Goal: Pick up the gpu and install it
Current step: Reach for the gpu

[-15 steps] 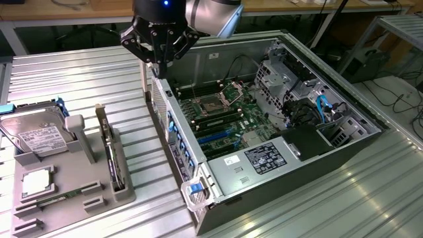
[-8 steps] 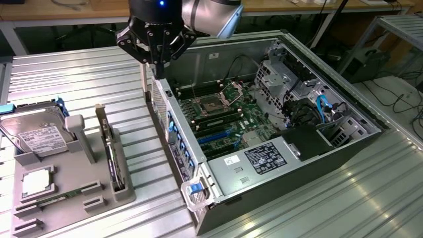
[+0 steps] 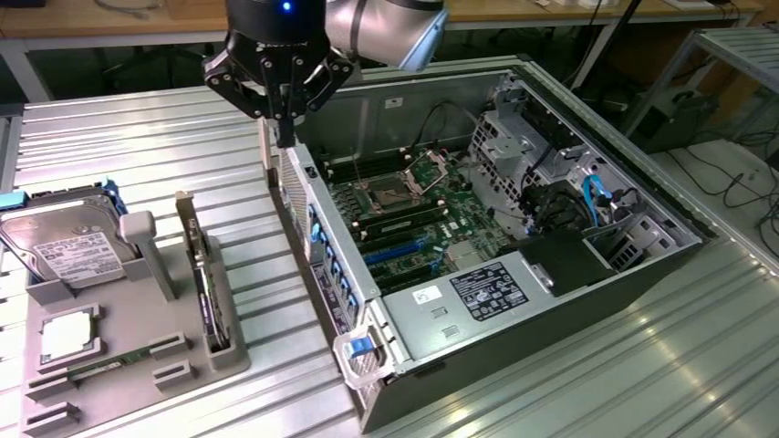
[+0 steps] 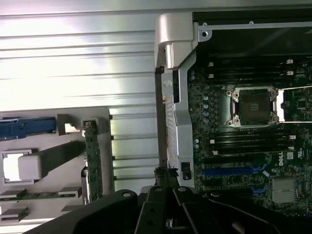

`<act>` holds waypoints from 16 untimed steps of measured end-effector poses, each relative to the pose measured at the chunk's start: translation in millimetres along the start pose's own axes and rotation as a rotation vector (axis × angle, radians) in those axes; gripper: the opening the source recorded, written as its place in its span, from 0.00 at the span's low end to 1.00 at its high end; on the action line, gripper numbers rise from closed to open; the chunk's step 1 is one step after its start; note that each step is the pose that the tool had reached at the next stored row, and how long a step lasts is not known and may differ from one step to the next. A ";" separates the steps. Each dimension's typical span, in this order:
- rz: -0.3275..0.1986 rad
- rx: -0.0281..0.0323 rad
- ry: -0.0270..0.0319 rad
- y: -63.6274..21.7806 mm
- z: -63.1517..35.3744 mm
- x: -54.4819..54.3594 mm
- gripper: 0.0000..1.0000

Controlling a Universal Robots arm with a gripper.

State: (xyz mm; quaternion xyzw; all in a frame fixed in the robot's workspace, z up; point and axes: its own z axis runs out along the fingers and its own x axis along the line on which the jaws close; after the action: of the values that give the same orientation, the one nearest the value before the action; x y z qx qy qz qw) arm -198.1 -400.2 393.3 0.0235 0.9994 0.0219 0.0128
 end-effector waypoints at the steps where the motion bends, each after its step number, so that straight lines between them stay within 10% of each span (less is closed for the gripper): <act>1: -0.001 0.0000 0.0000 0.0 0.0 0.9 0.11; 16: -0.010 -0.0002 0.0004 -1.0 -0.4 14.3 0.11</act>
State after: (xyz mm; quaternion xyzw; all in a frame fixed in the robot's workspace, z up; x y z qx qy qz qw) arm -212.5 -400.5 393.3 0.0185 0.9995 0.0220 0.0127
